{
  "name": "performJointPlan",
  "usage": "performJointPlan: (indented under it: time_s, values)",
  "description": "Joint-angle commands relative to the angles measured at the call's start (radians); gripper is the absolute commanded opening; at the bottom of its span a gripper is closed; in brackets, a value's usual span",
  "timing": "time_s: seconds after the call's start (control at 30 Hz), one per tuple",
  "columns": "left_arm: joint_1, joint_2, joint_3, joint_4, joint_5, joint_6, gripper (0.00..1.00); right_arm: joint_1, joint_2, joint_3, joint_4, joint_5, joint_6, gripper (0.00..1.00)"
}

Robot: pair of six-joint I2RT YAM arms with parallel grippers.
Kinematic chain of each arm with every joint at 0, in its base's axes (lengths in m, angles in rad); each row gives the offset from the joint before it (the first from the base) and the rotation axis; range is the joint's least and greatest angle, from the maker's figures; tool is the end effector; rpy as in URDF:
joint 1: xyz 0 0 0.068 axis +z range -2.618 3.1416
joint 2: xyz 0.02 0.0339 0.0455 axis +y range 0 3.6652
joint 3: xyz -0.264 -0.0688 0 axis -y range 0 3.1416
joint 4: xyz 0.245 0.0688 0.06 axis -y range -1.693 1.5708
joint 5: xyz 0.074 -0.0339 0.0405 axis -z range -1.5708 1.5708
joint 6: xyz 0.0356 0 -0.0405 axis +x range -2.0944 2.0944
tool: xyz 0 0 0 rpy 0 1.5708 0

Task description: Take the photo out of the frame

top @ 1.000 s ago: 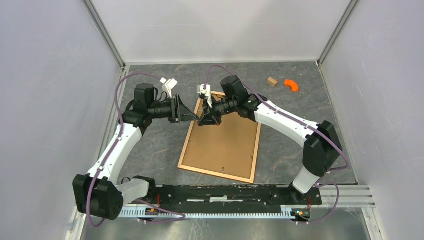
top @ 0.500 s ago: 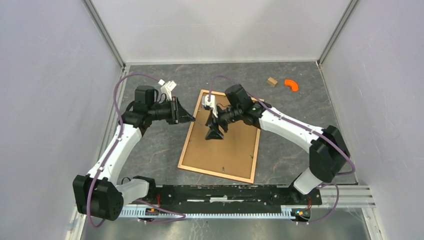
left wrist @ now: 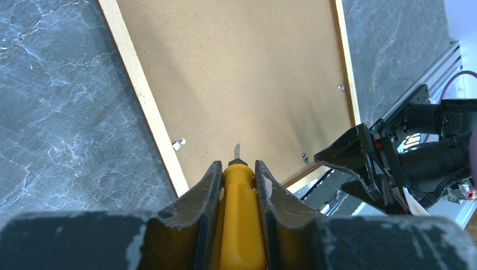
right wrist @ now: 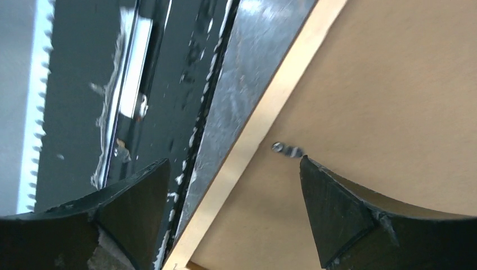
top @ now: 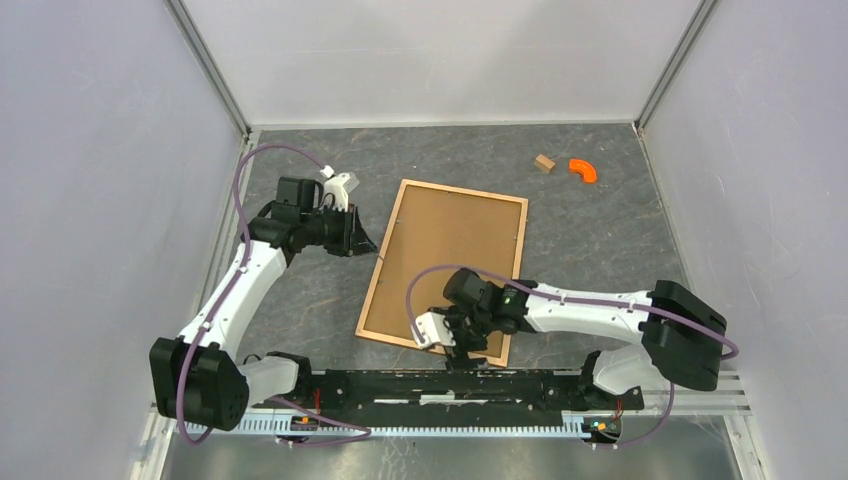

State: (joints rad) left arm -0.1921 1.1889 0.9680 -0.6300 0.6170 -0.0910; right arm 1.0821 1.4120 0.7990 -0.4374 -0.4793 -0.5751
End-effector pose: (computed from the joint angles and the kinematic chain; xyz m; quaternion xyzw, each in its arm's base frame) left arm 0.2334 -0.0664 0.2859 0.1519 0.8852 -0.3287 0.2921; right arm 0.1102 0.2423 0.1907 -0.7331 0.5895 0.2847 0.1844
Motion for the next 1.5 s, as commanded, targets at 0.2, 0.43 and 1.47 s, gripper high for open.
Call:
performJointPlan:
  time_s: [0.2, 0.43, 1.47]
  values:
    - [-0.044, -0.018, -0.003, -0.026, -0.101, 0.167, 0.02, 0.056, -0.039, -0.103, 0.031, 0.307, -0.059, 0.83]
    - [-0.092, -0.004, -0.008, -0.028, -0.181, 0.222, 0.02, 0.054, -0.046, -0.147, 0.038, 0.443, -0.117, 0.44]
    - [-0.346, 0.277, 0.110, 0.039, -0.543, 0.381, 0.02, 0.024, -0.136, -0.266, 0.106, 0.414, -0.143, 0.00]
